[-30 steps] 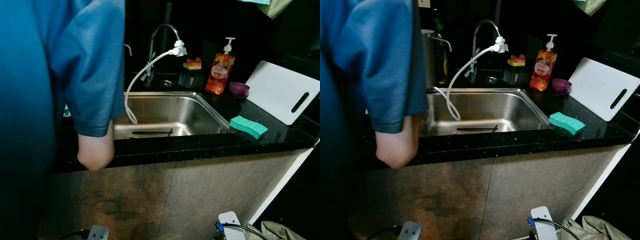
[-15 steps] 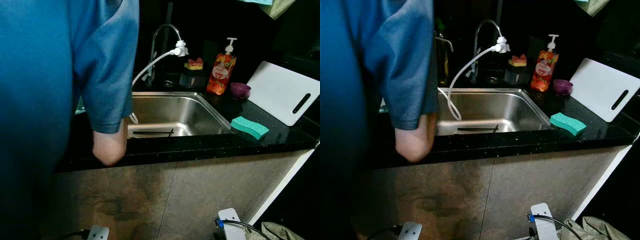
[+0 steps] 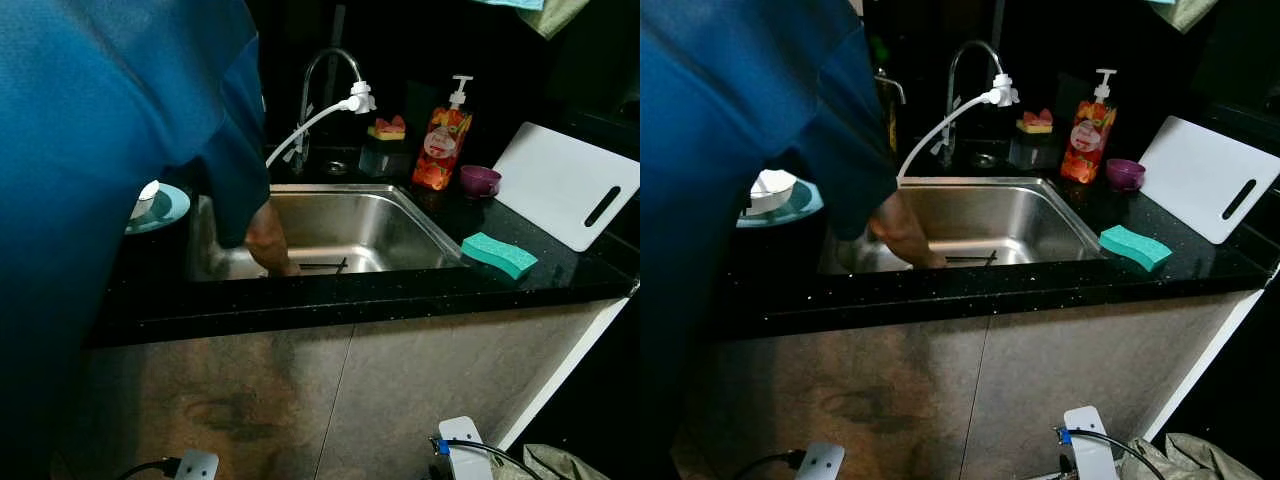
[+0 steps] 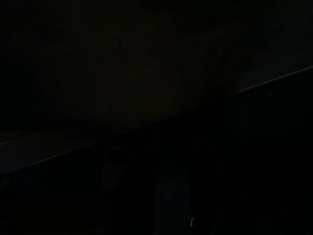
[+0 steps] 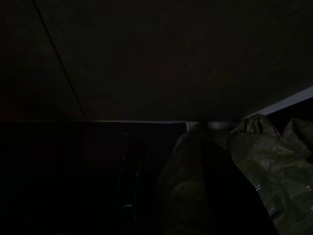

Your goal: Kitchen organization

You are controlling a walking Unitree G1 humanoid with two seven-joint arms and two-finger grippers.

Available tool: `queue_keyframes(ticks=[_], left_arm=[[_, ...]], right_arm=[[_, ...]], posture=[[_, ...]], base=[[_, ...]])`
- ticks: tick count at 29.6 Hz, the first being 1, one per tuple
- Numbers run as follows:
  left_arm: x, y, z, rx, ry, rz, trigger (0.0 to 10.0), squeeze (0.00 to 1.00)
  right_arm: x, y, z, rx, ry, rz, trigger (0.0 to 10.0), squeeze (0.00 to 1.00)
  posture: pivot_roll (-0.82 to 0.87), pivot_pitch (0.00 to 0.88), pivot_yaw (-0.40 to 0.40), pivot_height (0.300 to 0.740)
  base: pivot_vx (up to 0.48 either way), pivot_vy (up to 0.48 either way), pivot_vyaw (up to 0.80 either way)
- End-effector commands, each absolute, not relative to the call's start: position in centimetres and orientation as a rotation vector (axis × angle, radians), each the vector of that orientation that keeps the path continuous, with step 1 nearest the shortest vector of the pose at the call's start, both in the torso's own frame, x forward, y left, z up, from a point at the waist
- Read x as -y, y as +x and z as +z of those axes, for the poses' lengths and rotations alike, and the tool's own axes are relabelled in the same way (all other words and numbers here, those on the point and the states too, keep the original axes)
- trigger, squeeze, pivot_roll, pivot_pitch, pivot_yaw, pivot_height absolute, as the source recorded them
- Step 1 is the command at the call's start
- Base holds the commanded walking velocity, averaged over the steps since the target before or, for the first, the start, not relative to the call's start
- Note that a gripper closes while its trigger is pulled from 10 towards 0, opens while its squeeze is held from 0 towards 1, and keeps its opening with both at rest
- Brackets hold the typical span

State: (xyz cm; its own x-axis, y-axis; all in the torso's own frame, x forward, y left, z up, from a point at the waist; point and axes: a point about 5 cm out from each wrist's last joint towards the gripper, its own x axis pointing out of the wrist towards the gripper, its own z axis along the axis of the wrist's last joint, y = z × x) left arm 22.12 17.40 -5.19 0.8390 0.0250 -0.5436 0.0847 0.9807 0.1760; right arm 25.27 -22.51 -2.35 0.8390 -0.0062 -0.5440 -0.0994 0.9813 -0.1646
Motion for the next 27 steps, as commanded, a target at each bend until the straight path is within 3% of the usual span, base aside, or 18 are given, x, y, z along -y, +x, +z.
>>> queue_keyframes(ticks=[1,27], left_arm=[[-17.1,21.9,-5.4,-0.582,0.202,-0.038,10.0,0.00],[-19.8,22.3,-4.4,-0.541,0.260,-0.036,10.0,0.00]], right_arm=[[23.3,24.8,-2.5,-0.593,-0.195,0.031,10.0,0.00],[20.6,24.8,-2.8,-0.535,-0.143,0.077,10.0,0.00]], posture=[[0.04,0.048,-0.127,0.740],[0.02,0.075,-0.065,0.740]], base=[[0.000,0.000,0.00],[0.000,0.000,0.00]])
